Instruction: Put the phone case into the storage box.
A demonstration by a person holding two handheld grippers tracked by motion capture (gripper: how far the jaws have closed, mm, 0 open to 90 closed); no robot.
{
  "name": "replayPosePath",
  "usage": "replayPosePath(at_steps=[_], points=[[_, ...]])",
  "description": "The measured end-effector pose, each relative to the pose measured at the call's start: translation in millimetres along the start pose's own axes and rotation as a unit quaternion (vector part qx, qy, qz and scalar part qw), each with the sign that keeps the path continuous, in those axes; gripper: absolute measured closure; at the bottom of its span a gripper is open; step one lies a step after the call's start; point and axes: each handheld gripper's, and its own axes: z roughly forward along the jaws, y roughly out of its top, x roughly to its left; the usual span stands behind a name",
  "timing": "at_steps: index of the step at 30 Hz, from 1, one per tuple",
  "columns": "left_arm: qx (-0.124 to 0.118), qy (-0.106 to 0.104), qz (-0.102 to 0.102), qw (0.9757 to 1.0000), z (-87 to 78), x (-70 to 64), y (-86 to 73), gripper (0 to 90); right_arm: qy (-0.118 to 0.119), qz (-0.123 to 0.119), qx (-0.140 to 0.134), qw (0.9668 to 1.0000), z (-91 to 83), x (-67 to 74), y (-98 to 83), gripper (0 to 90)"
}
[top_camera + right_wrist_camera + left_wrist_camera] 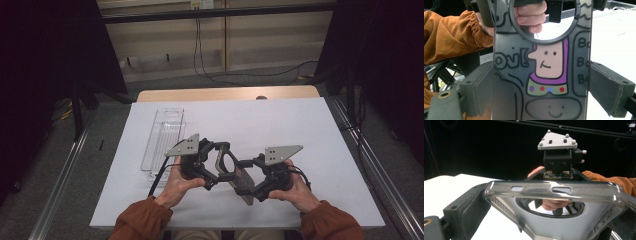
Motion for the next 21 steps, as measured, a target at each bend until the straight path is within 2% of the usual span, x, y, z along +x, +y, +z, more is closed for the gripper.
replayPosePath(at_steps=[4, 21], points=[[-0.002, -0.010, 0.000, 1.0000, 0.4, 0.1, -0.2, 4.4, 0.003, -0.002, 0.002, 1.0000, 0.3, 0.9, 0.0, 12.1], [0.003, -0.018, -0.009, 0.9998, 0.7, 0.7, -1.6, 9.1, -0.004, -0.009, 0.002, 0.9999, 1.7, 1.6, -1.1, 12.1]])
